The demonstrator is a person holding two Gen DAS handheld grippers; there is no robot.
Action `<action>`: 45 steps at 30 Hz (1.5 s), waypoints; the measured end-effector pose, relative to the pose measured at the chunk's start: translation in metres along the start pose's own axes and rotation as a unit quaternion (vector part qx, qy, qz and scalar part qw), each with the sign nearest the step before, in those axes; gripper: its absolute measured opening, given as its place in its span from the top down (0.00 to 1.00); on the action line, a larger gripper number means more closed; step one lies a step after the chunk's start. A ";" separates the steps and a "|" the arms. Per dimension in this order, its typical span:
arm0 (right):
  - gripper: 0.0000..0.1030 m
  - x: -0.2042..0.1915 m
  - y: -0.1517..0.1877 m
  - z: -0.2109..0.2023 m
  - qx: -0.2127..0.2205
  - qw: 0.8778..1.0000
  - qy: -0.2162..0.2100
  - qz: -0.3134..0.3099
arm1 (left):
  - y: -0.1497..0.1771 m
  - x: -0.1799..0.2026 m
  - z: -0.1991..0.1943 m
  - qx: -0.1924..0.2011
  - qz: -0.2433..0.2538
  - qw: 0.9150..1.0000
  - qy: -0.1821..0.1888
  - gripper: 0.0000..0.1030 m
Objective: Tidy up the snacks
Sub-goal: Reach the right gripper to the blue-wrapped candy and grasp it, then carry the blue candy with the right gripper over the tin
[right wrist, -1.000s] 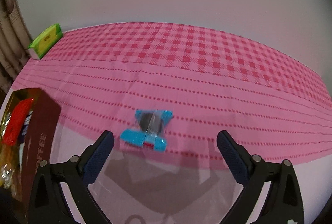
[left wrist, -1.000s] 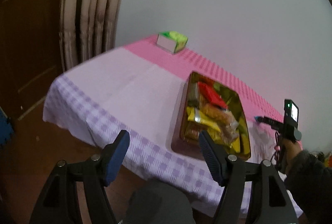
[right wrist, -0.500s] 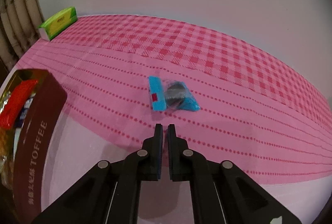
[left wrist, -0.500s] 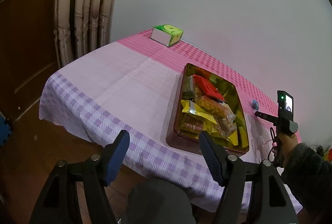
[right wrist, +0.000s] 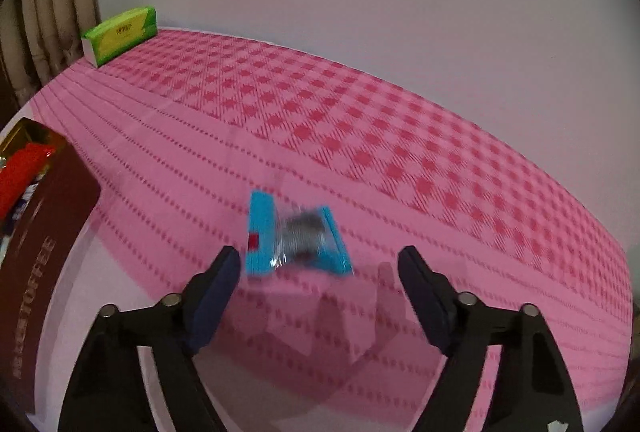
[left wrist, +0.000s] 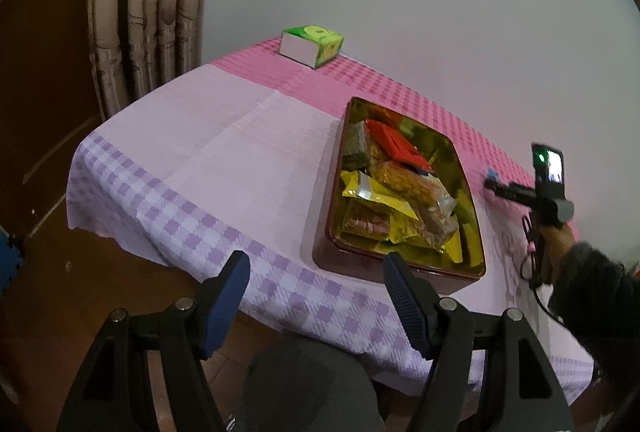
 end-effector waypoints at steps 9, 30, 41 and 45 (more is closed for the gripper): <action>0.75 -0.010 -0.006 0.005 -0.001 0.999 -0.022 0.032 | 0.005 0.003 0.007 -0.016 0.009 1.000 -0.002 0.31; 0.75 0.005 -0.001 -0.168 0.069 0.995 0.049 0.051 | 0.002 0.013 -0.015 0.019 0.020 1.000 -0.009 0.31; 0.75 -0.050 -0.029 -0.234 0.112 0.993 0.027 0.021 | 0.002 0.017 -0.021 0.025 0.027 0.999 -0.008 0.31; 0.75 -0.079 -0.035 -0.251 0.123 0.992 0.013 0.010 | 0.001 0.016 -0.022 0.027 0.026 0.999 -0.009 0.31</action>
Point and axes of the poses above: each gripper's, at about its wrist camera, not at the fingertips, and z roughly the way its jaws point, x to its right, y to its underside, the point moved 8 cm from there along z, roughly the way its jaws point, and after that the axes turned 7 degrees about y, right-handed, at the moved point
